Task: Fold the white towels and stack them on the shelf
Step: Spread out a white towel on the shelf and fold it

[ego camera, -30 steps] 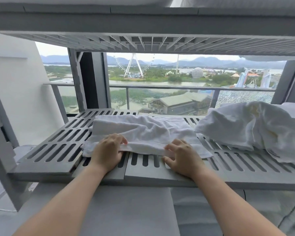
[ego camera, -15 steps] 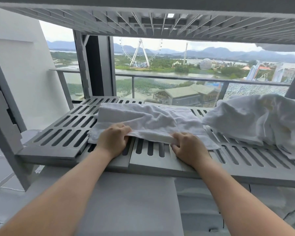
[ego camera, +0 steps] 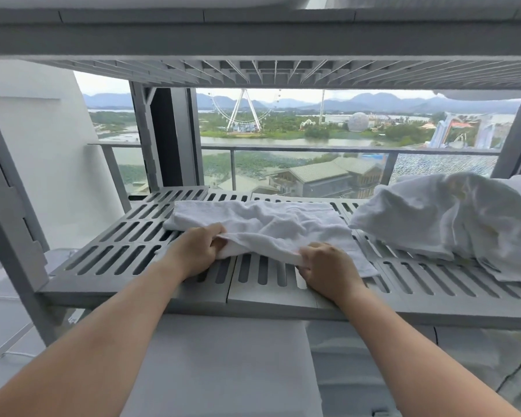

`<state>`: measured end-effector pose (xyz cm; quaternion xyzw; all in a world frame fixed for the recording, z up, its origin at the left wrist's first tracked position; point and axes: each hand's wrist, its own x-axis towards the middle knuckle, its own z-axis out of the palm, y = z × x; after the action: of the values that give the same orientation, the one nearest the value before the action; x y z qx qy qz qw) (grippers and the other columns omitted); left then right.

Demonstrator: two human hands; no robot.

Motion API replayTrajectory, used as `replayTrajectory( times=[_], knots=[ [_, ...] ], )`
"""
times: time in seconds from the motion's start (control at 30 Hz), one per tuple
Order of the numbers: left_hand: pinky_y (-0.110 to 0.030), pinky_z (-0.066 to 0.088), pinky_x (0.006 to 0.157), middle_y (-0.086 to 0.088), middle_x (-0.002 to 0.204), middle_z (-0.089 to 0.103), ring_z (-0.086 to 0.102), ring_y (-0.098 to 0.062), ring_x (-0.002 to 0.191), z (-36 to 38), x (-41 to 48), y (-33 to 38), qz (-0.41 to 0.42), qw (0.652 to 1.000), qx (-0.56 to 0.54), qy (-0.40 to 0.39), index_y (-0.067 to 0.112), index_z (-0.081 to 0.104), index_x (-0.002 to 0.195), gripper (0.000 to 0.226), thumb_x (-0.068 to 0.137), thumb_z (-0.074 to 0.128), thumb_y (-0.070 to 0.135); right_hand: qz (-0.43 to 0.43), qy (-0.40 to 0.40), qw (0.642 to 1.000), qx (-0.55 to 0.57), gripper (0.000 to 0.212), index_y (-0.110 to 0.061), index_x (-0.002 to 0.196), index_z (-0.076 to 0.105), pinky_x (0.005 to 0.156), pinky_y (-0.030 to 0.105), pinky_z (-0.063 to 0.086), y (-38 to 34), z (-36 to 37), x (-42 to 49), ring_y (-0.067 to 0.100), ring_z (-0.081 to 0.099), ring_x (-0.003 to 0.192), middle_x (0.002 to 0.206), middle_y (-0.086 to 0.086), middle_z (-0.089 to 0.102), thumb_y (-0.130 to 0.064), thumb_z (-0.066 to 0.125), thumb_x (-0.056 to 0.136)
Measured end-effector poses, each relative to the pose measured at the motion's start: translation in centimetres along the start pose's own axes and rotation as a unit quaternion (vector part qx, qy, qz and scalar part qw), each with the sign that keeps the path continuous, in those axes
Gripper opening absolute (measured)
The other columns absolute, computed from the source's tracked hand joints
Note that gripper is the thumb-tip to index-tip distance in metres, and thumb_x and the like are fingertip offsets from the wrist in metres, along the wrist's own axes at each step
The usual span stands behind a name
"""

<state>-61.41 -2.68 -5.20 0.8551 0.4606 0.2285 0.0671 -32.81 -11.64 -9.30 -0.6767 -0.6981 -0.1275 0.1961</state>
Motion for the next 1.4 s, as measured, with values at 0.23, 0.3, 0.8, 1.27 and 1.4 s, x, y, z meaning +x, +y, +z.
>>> replayTrajectory(
  times=[0.23,0.3,0.8,1.27,1.4],
  knots=[
    [-0.029,0.043,0.059,0.008,0.087,0.07,0.06,-0.016,0.072,0.3,-1.0,0.4,0.058,0.985,0.154,0.044,0.032,0.061,0.087,0.014,0.092,0.067,0.044,0.026,0.108,0.993,0.04,0.038,-0.019,0.101,0.064,0.057,0.028,0.041,-0.1,-1.1,-1.6,0.025,0.065,0.086,0.094,0.0,0.067,0.001,0.061,0.069],
    [-0.033,0.053,0.064,0.007,0.088,0.068,0.063,-0.017,0.075,-0.1,-1.0,0.5,0.066,0.982,0.174,0.027,0.032,0.059,0.083,0.012,0.095,0.062,0.031,0.015,0.121,0.992,0.026,0.028,-0.019,0.096,0.063,0.059,0.028,0.039,-0.1,-1.5,-2.1,0.025,0.064,0.086,0.091,-0.001,0.066,-0.007,0.066,0.071],
    [-0.04,0.058,0.067,-0.002,0.083,0.063,0.065,-0.024,0.075,-0.2,-5.1,4.6,-0.038,0.945,0.311,-0.099,0.024,0.045,0.131,0.058,0.084,0.048,-0.009,-0.038,-0.077,0.994,0.065,0.056,-0.02,0.078,0.066,0.081,0.037,0.049,-1.4,-3.5,-3.7,0.015,0.048,0.107,0.106,-0.003,0.056,-0.063,0.034,0.096],
    [-0.037,0.064,0.072,0.003,0.128,0.064,0.064,-0.018,0.115,-7.7,-0.9,2.9,-0.177,0.929,-0.049,-0.322,0.028,0.081,0.099,0.052,0.093,0.044,-0.008,0.016,0.009,0.998,0.057,0.018,-0.022,0.081,0.063,0.064,0.029,0.041,-5.1,-0.4,2.4,0.025,0.062,0.081,0.085,0.004,0.068,-0.034,0.056,0.092],
    [-0.038,0.059,0.089,-0.003,0.126,0.068,0.068,-0.017,0.107,-7.4,2.0,-0.2,-0.15,0.969,-0.021,-0.197,0.023,0.077,0.103,0.049,0.091,0.042,-0.009,0.032,0.01,0.998,0.049,0.024,-0.02,0.089,0.07,0.066,0.033,0.054,-6.3,0.6,6.1,0.027,0.065,0.077,0.082,0.005,0.07,-0.035,0.053,0.094]
  ],
)
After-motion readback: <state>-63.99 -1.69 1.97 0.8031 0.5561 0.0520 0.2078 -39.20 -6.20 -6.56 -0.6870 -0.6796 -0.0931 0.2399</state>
